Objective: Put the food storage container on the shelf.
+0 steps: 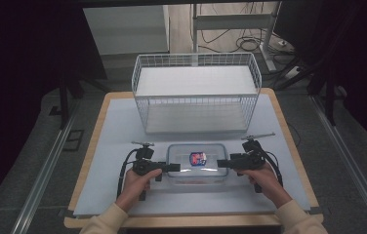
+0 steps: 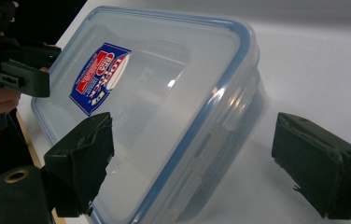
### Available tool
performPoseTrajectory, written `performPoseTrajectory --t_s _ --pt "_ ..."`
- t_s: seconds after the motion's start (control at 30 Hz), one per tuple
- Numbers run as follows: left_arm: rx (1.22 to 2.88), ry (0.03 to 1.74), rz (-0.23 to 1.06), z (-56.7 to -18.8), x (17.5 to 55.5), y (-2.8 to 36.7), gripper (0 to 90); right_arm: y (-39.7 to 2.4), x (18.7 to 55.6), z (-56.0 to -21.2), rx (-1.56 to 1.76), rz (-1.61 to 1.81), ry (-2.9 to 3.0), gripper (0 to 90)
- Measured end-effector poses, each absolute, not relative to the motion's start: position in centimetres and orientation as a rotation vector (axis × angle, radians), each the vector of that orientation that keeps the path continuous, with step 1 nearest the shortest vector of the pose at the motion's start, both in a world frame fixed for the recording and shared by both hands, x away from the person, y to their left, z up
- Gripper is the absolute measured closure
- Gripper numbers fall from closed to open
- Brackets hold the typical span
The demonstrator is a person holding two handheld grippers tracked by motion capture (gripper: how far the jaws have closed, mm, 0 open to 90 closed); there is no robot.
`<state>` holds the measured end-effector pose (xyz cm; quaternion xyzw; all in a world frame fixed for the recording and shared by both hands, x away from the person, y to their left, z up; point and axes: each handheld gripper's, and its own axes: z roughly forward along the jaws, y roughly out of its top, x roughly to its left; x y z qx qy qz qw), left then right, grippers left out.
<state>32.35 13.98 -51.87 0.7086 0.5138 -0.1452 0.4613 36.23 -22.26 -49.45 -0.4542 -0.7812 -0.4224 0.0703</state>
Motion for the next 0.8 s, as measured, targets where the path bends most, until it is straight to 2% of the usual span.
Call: performPoseTrajectory --t_s 0.47,0.7,0.8 --pt "1.738 1.266 -0.359 -51.9 32.33 14.0 26.7 -21.82 36.9 -50.62 -1.338 -1.212 -2.194 16.8" --pt "1.72 1.274 -0.352 -51.95 32.2 14.0 27.5 -22.61 36.8 -50.16 -1.359 -1.217 -2.16 30.1" --pt "1.715 1.275 -0.346 -51.93 32.1 14.02 28.1 -22.72 36.76 -50.18 -1.356 -1.224 -2.154 31.3"
